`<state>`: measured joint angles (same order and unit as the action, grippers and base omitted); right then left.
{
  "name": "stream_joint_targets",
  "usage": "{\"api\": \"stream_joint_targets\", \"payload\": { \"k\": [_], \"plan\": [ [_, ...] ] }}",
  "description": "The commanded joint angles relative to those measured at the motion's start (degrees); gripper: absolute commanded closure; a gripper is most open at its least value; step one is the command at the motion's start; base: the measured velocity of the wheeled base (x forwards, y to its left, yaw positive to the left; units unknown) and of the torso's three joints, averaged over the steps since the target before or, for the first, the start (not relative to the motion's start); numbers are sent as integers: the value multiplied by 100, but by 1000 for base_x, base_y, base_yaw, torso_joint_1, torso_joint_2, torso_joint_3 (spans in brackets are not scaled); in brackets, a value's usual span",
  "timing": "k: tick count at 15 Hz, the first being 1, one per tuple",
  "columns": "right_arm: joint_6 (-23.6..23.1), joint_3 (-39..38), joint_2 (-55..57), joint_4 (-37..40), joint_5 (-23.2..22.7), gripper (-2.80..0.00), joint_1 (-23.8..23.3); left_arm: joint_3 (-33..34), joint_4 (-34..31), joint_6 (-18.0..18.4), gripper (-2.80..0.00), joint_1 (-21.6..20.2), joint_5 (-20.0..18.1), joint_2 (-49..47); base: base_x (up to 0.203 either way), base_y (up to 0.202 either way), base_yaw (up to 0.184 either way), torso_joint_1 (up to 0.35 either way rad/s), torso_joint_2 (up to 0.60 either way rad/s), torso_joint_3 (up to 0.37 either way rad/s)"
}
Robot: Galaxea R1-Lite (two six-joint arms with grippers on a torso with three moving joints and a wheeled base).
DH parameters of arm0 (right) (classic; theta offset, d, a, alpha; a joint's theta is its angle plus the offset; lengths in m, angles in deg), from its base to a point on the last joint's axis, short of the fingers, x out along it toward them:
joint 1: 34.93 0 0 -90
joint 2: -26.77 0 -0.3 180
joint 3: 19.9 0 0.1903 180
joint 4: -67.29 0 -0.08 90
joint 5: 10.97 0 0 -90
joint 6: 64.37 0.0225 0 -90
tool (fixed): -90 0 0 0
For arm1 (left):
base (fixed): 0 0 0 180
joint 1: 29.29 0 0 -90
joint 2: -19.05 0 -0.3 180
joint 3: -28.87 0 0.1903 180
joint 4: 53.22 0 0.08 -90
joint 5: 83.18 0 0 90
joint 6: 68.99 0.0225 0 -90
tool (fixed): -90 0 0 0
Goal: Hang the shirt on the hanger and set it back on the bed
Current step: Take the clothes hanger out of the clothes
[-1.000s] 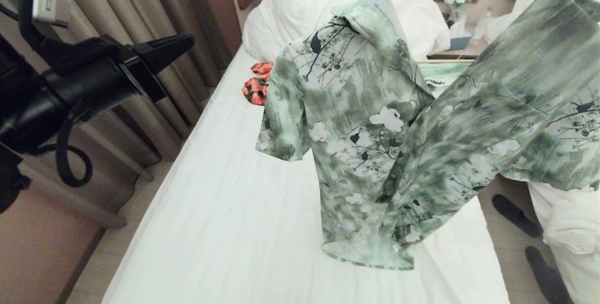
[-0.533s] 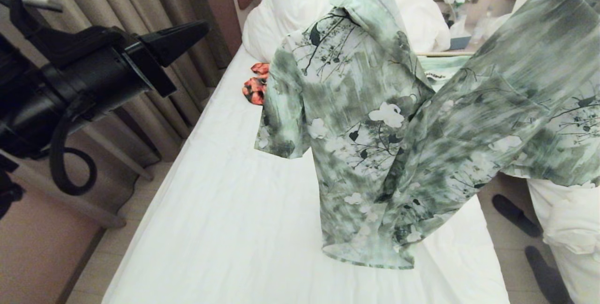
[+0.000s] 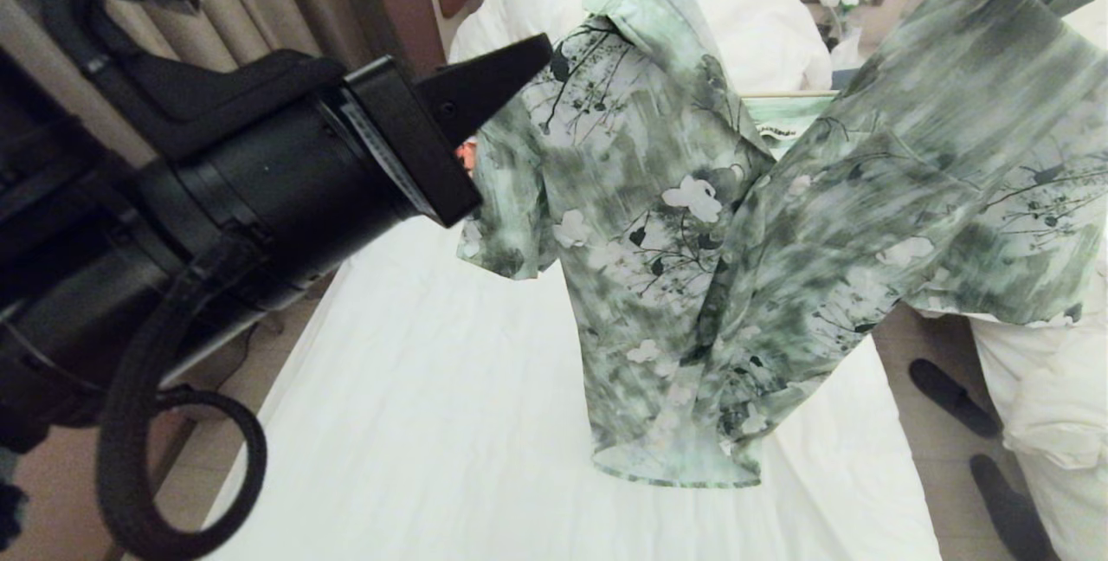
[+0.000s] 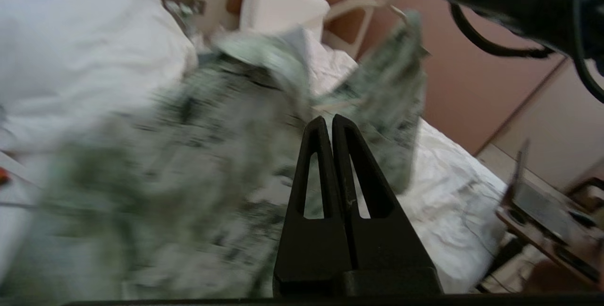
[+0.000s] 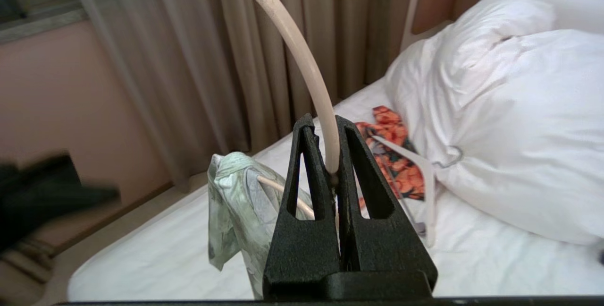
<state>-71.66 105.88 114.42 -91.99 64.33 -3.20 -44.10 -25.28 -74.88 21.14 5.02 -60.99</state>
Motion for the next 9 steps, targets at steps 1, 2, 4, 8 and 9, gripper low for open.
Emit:
{"api": "stream_joint_targets", "payload": {
  "k": [1,2,4,8,9],
  "plan": [
    [-1,12,62,13,-15,0,64,6,-21,-8,0,472,304,-192,0,0,0,0,0,0],
    [2,-8,72,21,-12,0,94,-2,-69,-6,0,601,499,-292,0,0,0,0,0,0],
    [8,-20,122,36,-2,0,264,-3,-55,-1,0,681,633,-608,0,0,0,0,0,0],
    [293,-20,312,-24,140,0,498,75,0,185,0,757,646,-749,0,0,0,0,0,0],
    [307,-20,323,-17,152,0,546,74,35,186,0,752,651,-785,0,0,0,0,0,0]
  ]
}}
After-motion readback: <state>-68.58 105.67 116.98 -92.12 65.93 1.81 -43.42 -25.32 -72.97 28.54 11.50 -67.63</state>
